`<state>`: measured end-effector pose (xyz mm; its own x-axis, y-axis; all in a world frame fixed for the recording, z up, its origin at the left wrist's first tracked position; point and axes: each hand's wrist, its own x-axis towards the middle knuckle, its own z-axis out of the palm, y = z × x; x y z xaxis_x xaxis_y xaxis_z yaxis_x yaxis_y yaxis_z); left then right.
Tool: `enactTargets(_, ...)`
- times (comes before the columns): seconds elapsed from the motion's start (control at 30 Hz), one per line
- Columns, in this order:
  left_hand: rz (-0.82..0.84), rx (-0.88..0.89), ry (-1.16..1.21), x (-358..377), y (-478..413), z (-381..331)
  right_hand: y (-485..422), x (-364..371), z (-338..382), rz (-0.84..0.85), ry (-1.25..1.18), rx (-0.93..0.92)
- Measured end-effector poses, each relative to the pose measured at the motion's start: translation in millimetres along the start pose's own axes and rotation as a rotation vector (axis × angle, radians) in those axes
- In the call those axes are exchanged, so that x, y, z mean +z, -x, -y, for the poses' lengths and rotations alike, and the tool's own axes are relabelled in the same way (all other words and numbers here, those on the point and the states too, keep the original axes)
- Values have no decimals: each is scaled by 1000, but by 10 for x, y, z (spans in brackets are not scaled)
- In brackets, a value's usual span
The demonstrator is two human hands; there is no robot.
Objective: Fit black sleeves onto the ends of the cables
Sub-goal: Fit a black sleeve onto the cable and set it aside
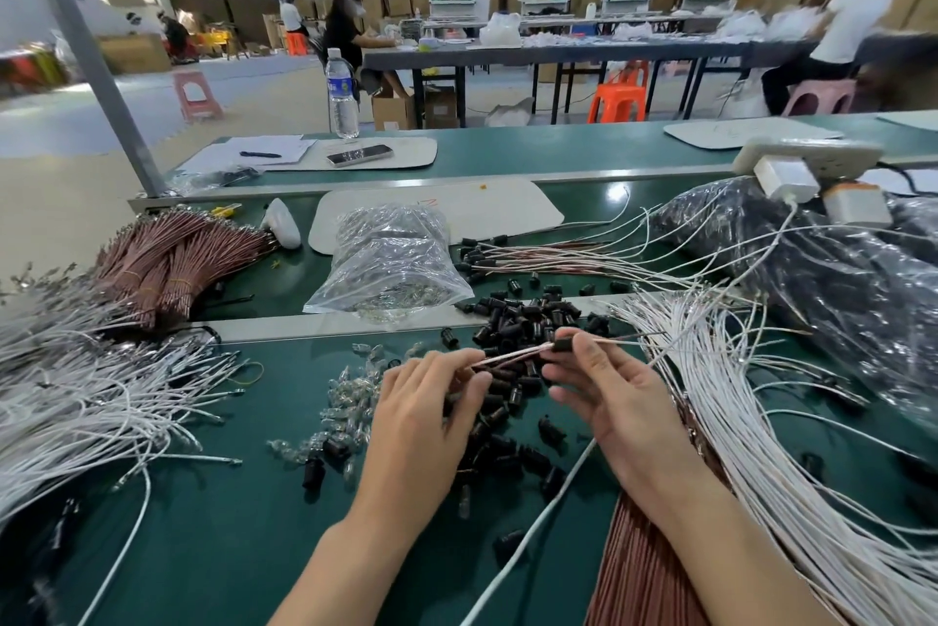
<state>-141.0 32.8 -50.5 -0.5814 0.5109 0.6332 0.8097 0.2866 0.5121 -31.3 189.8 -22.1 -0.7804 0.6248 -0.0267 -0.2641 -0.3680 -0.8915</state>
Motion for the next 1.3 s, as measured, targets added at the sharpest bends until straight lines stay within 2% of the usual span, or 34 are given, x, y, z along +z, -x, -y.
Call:
enactTargets(0.13,40,-50,71,-12,-3,-11,-9,-29,48,-63,-40,6)
enactTargets(0.53,88,-84,131,-20,13,-43,-1,-33,40,13,-146,40)
enactTargets(0.93,102,-89,211,-29,15,-53,23,-13,50,48,-60,28)
enactTargets(1.07,48,-45,163,-43,10,-38,37,11,41,88,-37,56)
enactTargets(1.2,10,92,12,-23,2,-48,33,17,40,43,-60,58)
enactTargets(1.3,19,126,16,-4,8,-77,16,11,42,22,-89,67)
